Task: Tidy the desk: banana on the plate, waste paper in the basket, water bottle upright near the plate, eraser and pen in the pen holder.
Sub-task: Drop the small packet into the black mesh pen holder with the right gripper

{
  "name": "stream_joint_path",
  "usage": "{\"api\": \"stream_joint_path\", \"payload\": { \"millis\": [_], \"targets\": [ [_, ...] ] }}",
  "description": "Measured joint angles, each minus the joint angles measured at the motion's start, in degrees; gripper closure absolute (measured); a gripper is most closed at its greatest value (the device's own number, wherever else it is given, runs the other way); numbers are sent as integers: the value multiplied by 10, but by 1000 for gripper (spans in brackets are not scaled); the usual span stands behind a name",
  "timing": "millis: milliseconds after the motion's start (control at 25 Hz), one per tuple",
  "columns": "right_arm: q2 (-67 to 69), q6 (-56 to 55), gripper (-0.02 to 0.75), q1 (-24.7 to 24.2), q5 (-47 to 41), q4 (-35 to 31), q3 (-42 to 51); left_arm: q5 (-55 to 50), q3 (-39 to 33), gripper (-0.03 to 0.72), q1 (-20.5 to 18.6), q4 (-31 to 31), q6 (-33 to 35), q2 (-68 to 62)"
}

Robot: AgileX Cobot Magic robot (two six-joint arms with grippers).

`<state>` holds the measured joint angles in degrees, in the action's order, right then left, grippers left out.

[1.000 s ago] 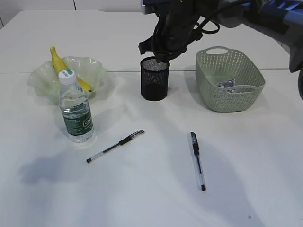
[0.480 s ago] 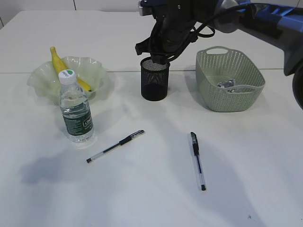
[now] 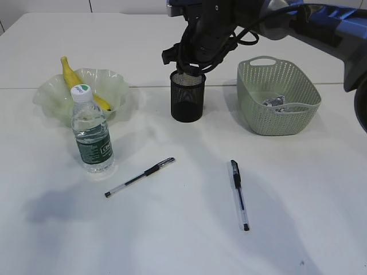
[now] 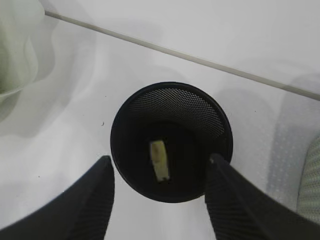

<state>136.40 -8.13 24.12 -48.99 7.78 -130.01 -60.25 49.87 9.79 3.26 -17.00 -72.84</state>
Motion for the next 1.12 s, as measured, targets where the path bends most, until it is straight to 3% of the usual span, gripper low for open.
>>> {"api": "stream_joint_path", "payload": {
  "millis": [160, 400, 760, 1120],
  "targets": [
    [0, 1, 286, 0, 0, 0, 0, 0, 0, 240, 0, 0, 0, 0],
    [1, 1, 278, 0, -32, -10, -11, 0, 0, 240, 0, -1, 0, 0],
    [-5, 0, 307, 0, -211, -39, -87, 0, 0, 240, 0, -3, 0, 0],
    [-47, 0, 327, 6, -225, -109, -72, 11, 0, 240, 0, 0, 16, 0]
  ]
}}
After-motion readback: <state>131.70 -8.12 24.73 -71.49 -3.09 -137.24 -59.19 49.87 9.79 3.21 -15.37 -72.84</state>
